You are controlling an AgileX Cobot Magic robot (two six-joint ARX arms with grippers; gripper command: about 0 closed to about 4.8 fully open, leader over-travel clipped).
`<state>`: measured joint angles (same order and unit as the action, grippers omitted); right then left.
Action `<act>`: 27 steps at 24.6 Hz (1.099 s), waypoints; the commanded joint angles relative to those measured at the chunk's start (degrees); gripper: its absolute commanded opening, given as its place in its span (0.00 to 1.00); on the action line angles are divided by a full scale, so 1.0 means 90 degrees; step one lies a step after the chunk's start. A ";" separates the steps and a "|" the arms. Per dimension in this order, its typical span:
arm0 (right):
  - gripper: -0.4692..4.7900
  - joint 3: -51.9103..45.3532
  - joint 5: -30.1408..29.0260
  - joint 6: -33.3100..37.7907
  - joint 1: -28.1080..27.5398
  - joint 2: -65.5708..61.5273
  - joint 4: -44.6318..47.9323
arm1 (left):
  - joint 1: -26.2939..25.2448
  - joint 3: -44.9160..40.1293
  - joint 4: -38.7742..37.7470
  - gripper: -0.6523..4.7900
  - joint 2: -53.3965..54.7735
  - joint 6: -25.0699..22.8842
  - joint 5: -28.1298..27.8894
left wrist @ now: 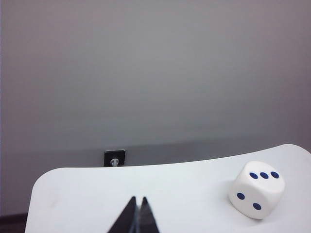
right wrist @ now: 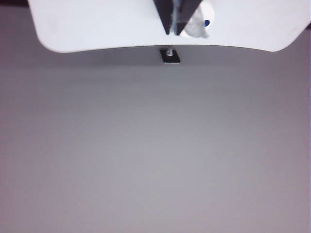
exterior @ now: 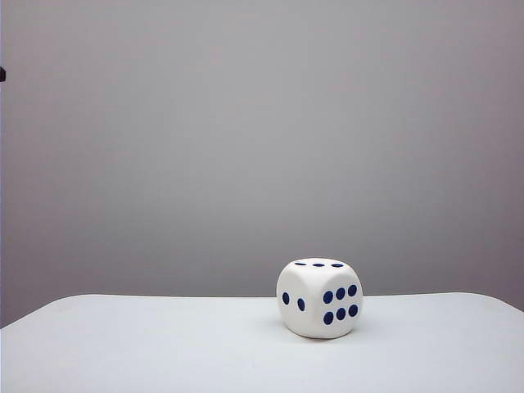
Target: Pick up the dice on the table and roll the dice.
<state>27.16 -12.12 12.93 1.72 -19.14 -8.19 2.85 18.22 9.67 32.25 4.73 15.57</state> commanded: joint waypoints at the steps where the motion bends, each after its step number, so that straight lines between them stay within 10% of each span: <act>1: 0.09 -0.0330 0.0194 0.0364 0.0002 0.0350 0.0287 | 0.0015 -0.0197 0.0177 0.11 -0.0386 -0.0296 0.0029; 27: 0.09 -0.2871 0.0697 0.0369 -0.0007 0.2001 0.1229 | -0.0002 -0.1987 -0.0821 0.11 -0.3514 0.0253 -0.1037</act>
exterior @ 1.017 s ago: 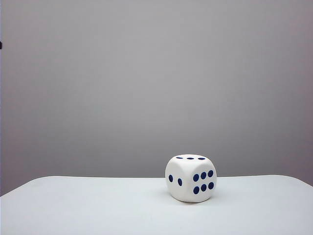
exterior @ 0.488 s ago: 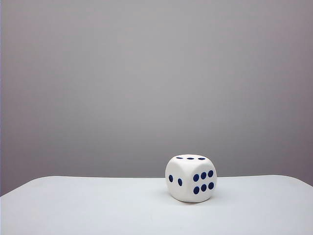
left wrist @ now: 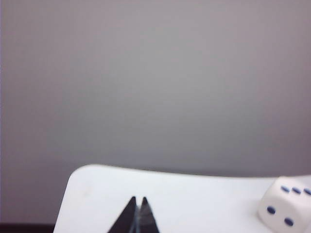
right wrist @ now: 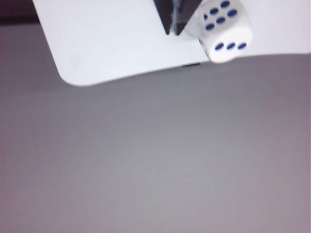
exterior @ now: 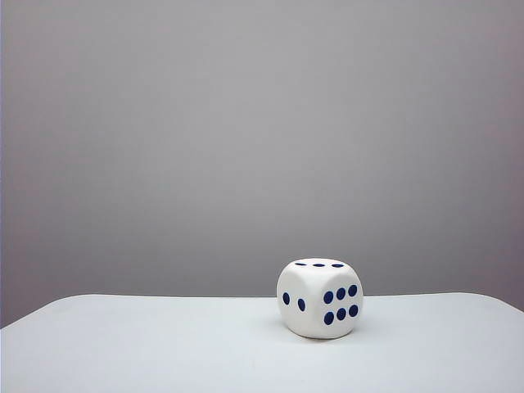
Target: Pick up the dice on the table and roll the dice.
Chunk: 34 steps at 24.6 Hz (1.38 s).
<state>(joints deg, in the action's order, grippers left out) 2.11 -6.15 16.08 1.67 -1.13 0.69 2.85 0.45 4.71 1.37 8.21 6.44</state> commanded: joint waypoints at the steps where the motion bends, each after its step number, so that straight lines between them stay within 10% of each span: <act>1: 0.09 -0.0131 0.0063 0.0022 -0.0005 0.0002 0.0260 | -0.0002 -0.0012 -0.0364 0.11 -0.0100 -0.0148 -0.0022; 34: 0.19 -0.0228 0.1120 -0.0624 -0.0002 -0.0010 -0.1222 | 0.0005 -0.0010 -0.1710 0.11 -0.0121 -0.0665 -0.0840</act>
